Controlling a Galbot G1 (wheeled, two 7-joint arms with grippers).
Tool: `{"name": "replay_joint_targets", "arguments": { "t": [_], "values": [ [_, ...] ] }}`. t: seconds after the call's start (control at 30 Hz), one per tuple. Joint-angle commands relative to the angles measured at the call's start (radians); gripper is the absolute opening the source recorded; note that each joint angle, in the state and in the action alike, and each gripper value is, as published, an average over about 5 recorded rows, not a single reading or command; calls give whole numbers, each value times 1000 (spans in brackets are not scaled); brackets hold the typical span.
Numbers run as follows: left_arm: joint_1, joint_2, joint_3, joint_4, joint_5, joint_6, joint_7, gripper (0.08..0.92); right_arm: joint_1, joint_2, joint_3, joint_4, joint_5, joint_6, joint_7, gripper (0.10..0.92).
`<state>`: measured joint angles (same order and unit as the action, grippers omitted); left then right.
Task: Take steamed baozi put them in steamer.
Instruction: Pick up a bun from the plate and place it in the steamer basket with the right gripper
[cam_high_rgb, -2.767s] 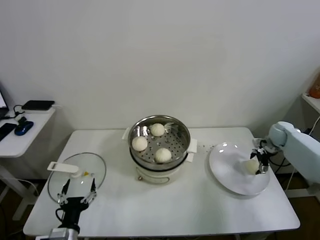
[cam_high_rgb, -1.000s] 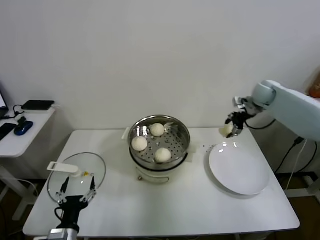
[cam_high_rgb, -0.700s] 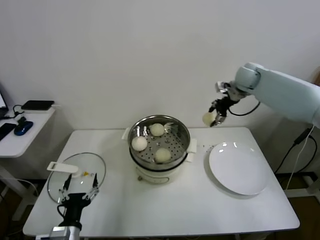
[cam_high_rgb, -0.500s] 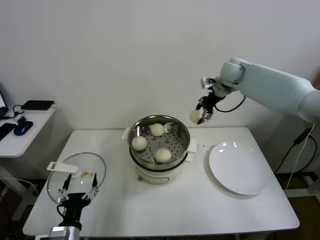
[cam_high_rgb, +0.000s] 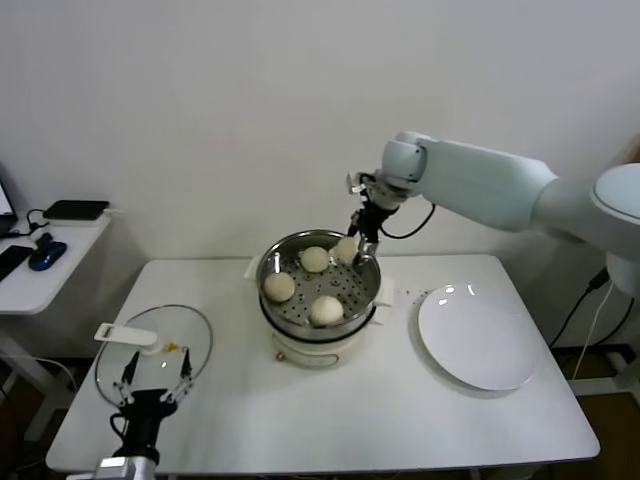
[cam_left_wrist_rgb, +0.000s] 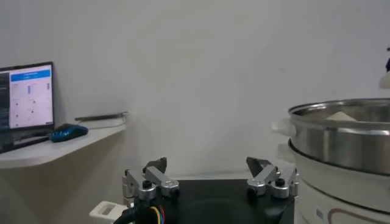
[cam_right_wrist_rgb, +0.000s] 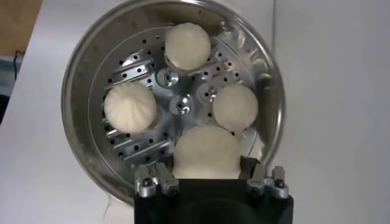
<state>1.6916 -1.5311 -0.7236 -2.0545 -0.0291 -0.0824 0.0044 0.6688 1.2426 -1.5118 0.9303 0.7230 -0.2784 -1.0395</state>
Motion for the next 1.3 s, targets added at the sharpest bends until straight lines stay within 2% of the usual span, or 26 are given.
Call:
{"name": "replay_joint_targets", "arguments": {
  "t": [0.03,1.07,1.3],
  "values": [
    [5,4,-5,4,-12,-2,-1,823,-56,37,-25,-5,-2,-10,11,704],
    [17,13,-6,28,-26,-14,-5,823,-137,38,20,-83,-91,-6,17,723],
    [15,13,-9,24,-24,-11,-5,823,-144,43,27,-87,-90,-3,22,757]
  ]
}}
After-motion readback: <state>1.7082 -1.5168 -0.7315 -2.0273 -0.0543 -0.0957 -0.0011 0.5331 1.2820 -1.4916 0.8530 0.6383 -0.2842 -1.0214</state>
